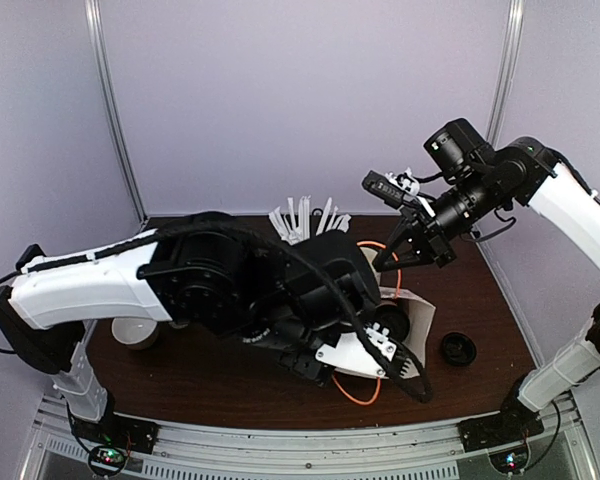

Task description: Pack the takeout coffee

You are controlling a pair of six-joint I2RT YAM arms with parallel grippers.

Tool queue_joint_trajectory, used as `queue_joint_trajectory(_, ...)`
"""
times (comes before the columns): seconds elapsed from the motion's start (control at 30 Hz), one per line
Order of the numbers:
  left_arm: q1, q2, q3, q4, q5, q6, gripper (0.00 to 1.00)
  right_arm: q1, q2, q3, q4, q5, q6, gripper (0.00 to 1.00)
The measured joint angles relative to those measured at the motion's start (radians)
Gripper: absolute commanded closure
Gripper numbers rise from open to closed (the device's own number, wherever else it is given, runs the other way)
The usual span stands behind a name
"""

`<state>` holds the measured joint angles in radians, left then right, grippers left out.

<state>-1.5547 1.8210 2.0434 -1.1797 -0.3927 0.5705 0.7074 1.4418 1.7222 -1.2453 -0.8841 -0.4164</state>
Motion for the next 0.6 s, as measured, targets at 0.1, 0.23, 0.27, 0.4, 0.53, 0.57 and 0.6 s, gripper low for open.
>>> queue_joint_trajectory(0.1,-0.005,0.040,-0.002,0.000,-0.037,0.020,0.41,0.000,0.001,0.015,0.003,0.006,0.010,1.00)
queue_joint_trajectory(0.23,-0.007,0.067,-0.007,0.010,-0.097,0.042,0.41,0.000,0.001,0.022,0.007,0.007,0.025,1.00)
queue_joint_trajectory(0.27,-0.007,0.074,-0.010,0.017,-0.120,0.048,0.41,0.000,0.001,0.022,0.008,0.007,0.026,1.00)
queue_joint_trajectory(0.4,-0.006,0.118,-0.011,0.050,-0.189,0.061,0.42,0.000,0.001,0.022,0.008,0.001,0.028,1.00)
queue_joint_trajectory(0.53,0.002,0.178,-0.011,0.060,-0.227,0.061,0.42,0.002,0.001,0.020,0.008,-0.011,0.025,1.00)
queue_joint_trajectory(0.57,0.004,0.189,-0.013,0.061,-0.234,0.060,0.42,0.004,0.001,0.018,0.008,-0.016,0.023,1.00)
queue_joint_trajectory(0.6,0.006,0.197,-0.013,0.062,-0.241,0.060,0.42,0.005,0.001,0.016,0.007,-0.019,0.022,1.00)
